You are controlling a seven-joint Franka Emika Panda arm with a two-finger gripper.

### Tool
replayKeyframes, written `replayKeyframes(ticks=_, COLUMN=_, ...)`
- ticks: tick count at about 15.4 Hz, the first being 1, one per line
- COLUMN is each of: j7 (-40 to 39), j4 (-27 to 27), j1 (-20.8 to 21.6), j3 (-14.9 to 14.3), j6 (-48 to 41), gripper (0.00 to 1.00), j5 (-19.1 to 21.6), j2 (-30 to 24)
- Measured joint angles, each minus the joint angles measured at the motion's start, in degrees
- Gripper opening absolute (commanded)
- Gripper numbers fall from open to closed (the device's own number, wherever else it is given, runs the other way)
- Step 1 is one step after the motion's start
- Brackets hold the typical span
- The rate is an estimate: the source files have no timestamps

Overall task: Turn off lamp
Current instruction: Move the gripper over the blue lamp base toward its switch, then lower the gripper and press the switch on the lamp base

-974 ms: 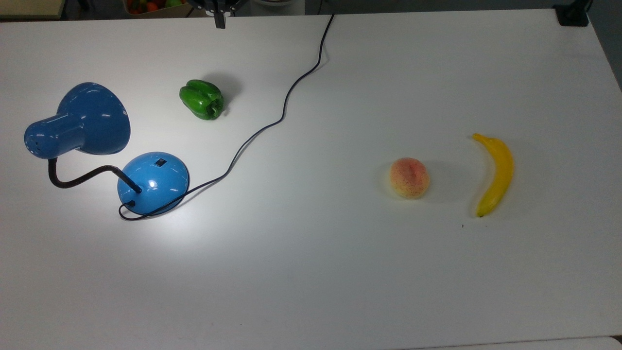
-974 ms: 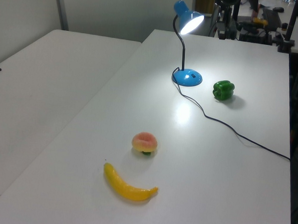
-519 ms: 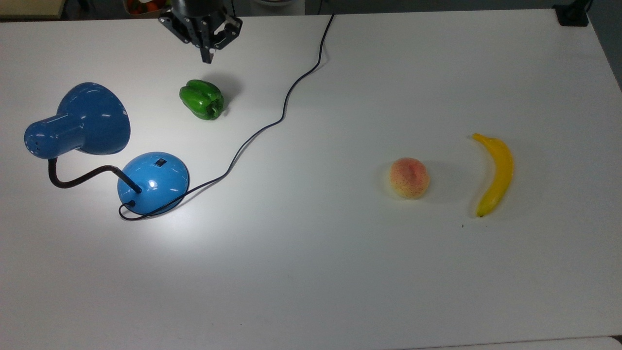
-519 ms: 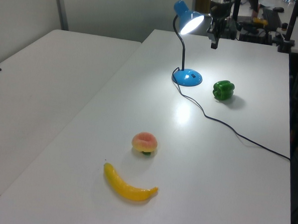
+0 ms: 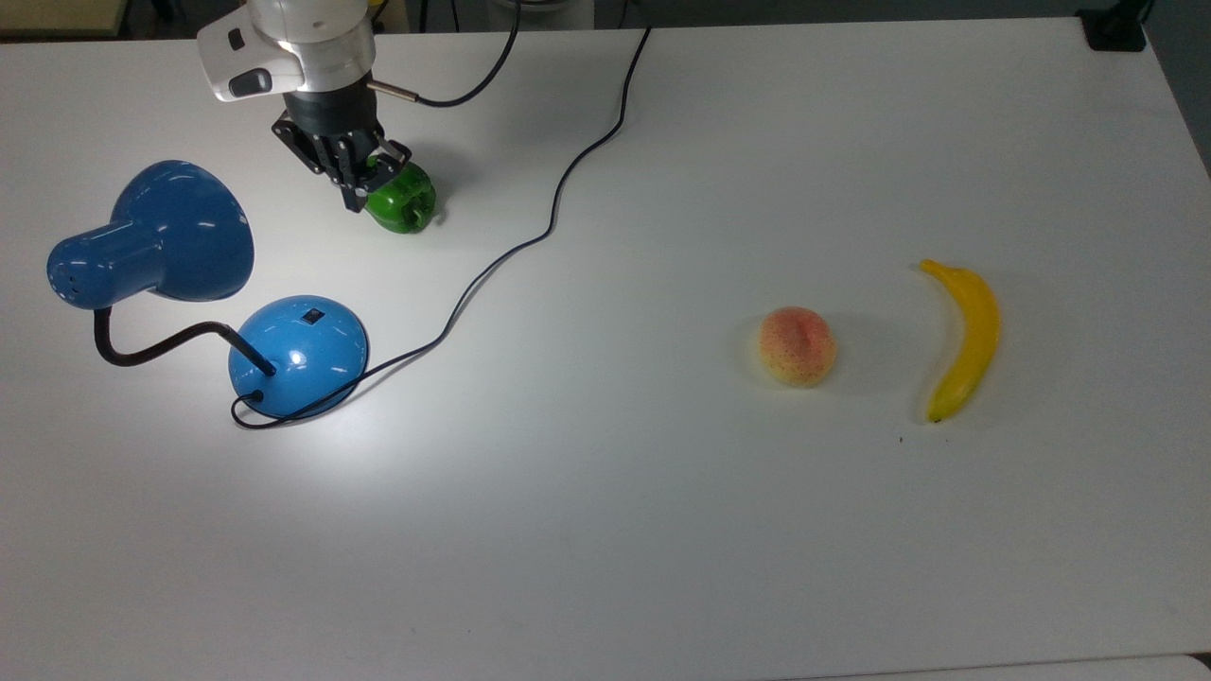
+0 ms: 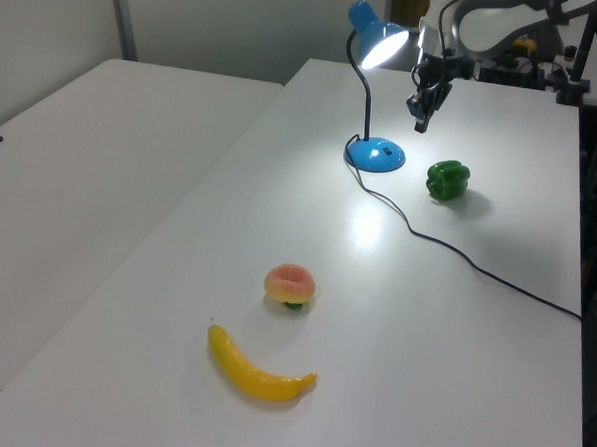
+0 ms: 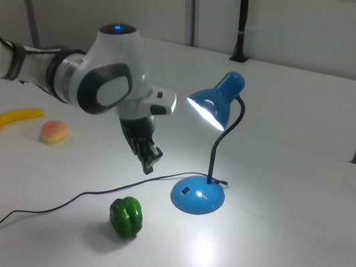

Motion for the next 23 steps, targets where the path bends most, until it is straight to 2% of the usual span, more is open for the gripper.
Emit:
replayKeyframes(ticks=3, j7=1.6, j4=-0.6, j1=-1.1, j3=0.0, j6=4.5, gripper=0.00, j5=-1.4, j2=2.7)
replayKeyframes(ticks=8, j7=6.7, j4=-0.6, j1=-1.5, j3=0.0, j6=11.2, gripper=0.00, j5=-6.6, j2=7.5)
replayKeyframes(ticks=16, j7=7.1, j4=-0.4, j1=-3.0, j3=0.0, j6=20.5, gripper=0.00, j5=-6.8, j2=11.0)
replayKeyframes(ticks=23, j7=7.1, j4=1.3, j1=-3.1, j3=0.0, j6=22.4, gripper=0.00, j5=-6.8, j2=12.7)
